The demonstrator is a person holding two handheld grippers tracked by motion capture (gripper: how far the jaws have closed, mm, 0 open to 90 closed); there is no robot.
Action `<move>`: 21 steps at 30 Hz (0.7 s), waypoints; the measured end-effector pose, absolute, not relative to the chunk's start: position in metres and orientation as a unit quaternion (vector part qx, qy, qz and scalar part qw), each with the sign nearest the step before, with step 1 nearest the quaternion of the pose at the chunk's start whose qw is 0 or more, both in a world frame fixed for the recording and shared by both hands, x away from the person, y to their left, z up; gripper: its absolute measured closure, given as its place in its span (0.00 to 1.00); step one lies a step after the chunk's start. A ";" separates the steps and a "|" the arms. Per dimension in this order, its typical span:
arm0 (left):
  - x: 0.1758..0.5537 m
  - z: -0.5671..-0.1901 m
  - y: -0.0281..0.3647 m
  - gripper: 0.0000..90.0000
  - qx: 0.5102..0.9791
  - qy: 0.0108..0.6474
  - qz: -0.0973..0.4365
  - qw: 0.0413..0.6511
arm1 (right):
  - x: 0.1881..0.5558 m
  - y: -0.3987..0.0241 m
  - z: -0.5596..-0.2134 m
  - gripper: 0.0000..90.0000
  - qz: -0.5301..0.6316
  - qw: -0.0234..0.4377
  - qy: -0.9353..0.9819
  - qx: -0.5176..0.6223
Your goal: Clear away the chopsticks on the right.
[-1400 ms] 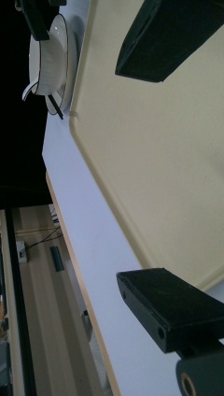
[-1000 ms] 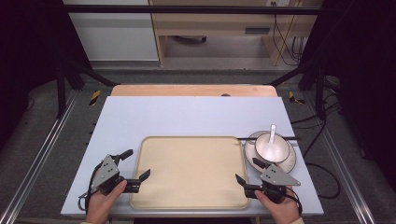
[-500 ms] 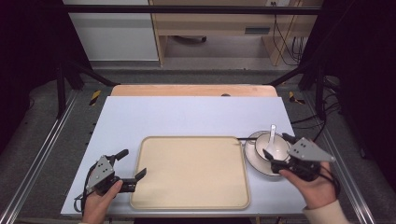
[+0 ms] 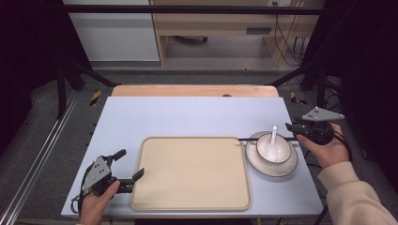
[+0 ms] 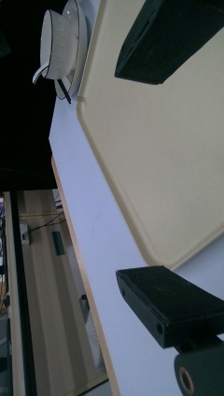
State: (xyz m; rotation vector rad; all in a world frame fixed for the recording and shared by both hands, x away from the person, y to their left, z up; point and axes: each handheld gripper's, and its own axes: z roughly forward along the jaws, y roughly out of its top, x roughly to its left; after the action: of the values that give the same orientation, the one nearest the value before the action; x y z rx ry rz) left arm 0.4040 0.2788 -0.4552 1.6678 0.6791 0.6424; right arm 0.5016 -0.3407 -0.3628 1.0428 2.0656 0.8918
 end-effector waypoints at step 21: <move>0.405 -0.459 0.277 0.05 0.720 0.293 0.272 0.567 | 0.566 -0.371 -0.432 1.00 0.223 0.224 0.810 0.494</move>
State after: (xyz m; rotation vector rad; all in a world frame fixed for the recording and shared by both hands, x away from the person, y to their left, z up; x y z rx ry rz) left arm 0.4045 0.2771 -0.4590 1.6929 0.6876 0.6402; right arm 0.5657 -0.3708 -0.4324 1.3630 2.2355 0.6144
